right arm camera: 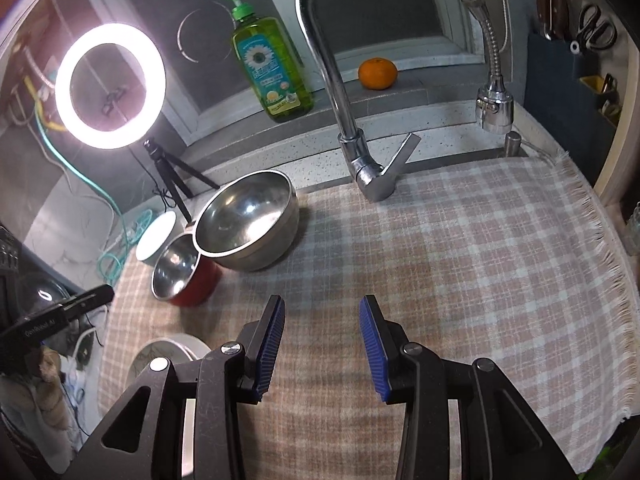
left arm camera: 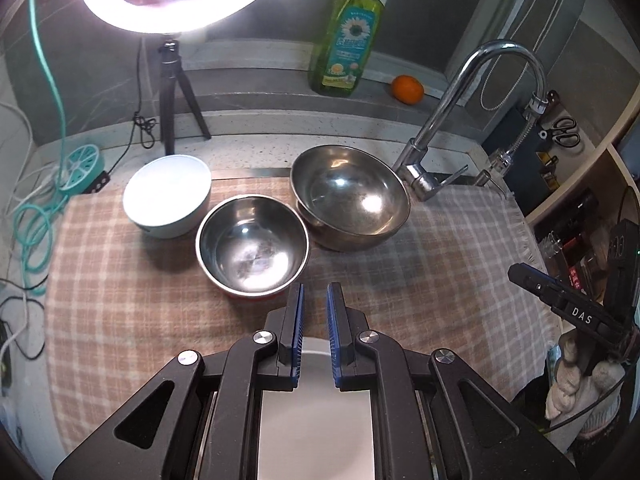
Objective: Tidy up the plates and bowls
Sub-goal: 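Move both tools to the rim of the large steel bowl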
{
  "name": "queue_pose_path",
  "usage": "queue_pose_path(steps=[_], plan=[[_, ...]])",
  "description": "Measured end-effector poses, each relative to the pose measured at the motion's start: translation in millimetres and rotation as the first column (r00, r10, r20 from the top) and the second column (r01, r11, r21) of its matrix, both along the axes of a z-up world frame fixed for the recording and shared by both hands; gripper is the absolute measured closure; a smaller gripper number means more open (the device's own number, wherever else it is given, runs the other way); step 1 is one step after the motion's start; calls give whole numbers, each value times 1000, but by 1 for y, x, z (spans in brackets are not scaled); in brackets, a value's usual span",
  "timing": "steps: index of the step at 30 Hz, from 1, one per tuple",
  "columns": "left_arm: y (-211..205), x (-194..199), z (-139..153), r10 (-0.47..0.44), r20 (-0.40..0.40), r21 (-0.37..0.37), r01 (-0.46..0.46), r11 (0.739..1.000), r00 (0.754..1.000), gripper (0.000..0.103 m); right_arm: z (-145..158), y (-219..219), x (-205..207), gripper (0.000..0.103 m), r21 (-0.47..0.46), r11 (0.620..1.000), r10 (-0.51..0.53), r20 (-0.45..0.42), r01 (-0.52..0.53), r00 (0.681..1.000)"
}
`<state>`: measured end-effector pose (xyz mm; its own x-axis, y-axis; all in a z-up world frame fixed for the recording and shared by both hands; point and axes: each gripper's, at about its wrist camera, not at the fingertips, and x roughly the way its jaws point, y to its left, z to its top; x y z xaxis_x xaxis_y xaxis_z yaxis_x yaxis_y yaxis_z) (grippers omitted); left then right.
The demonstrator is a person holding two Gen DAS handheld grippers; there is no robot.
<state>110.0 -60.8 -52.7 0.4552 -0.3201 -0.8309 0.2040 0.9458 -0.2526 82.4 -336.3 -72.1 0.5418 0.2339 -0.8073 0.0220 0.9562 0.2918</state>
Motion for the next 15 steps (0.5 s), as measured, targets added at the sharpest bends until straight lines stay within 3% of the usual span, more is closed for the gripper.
queue_pose_path(steps=[15], plan=[[-24, 104, -29, -32, -138, -1, 32, 999, 990, 93, -13, 15, 77, 68, 99, 995, 26, -91, -17, 995]])
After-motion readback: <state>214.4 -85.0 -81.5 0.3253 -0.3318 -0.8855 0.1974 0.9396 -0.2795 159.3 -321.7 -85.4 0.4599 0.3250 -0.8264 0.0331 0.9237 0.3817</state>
